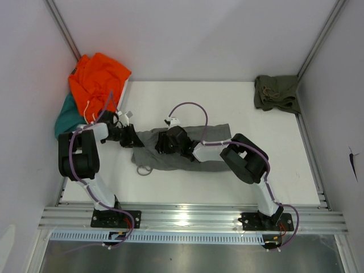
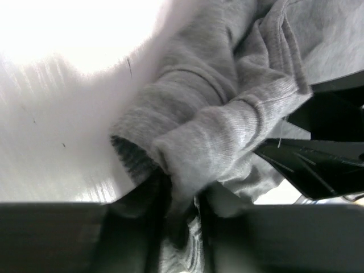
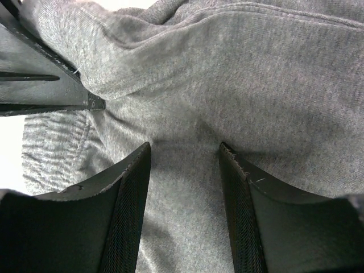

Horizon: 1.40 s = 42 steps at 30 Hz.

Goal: Fold and stack the shorts

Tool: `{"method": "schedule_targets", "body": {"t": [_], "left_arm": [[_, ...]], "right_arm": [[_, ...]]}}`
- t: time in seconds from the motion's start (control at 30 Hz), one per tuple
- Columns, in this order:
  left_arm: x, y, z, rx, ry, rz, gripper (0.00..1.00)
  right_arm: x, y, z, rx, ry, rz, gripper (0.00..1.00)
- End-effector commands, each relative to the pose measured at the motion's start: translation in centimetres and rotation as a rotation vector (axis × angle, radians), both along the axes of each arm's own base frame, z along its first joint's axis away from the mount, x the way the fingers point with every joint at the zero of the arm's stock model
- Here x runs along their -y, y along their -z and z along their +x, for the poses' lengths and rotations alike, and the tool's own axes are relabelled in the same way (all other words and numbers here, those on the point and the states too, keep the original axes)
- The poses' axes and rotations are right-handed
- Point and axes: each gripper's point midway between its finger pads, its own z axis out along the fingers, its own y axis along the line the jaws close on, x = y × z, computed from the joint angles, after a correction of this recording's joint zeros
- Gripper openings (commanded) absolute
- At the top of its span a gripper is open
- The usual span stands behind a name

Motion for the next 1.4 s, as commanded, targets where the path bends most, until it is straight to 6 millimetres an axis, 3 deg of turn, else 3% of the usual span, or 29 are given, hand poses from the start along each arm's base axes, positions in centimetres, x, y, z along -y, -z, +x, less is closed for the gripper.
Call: {"method": "schedule_targets", "body": {"t": [0.0, 0.13, 0.67, 0.77, 0.93, 1.03, 1.1, 1.23, 1.37], "left_arm": [[0.9, -0.4, -0.3, -0.002, 0.024, -0.045, 0.16], [0.8, -0.5, -0.3, -0.001, 0.028, -0.042, 0.00], [-2.3, -3.7, 1.3, 0.151, -0.012, 0.261, 0.00], [-2.7, -4.5, 1.8, 0.189, 0.014, 0.382, 0.00], [-3.5, -6.2, 3.2, 0.214, 0.028, 0.486, 0.01], [-3.6, -5.6, 3.7, 0.147, 0.052, 0.498, 0.01], [-3.6, -5.4, 4.2, 0.134, 0.048, 0.498, 0.03], [-1.6, -5.2, 4.6, 0.148, 0.074, 0.512, 0.08], [-1.4, -4.6, 5.5, 0.134, 0.092, 0.563, 0.23]], "right_arm": [[0.6, 2.7, -1.4, -0.059, 0.001, -0.070, 0.54], [0.8, 3.4, -1.7, -0.067, 0.005, -0.087, 0.54], [3.5, 4.5, -0.8, -0.047, 0.092, -0.194, 0.54], [3.2, 3.9, -1.0, -0.037, 0.088, -0.170, 0.56], [2.1, 1.2, -0.8, 0.030, 0.077, -0.130, 0.61], [2.2, -0.7, -0.3, 0.077, 0.095, -0.109, 0.64], [2.3, -1.7, -0.2, 0.102, 0.096, -0.093, 0.64], [2.5, -1.5, -0.4, 0.107, 0.092, -0.106, 0.65], [2.8, -0.3, -0.5, 0.079, 0.087, -0.126, 0.66]]}}
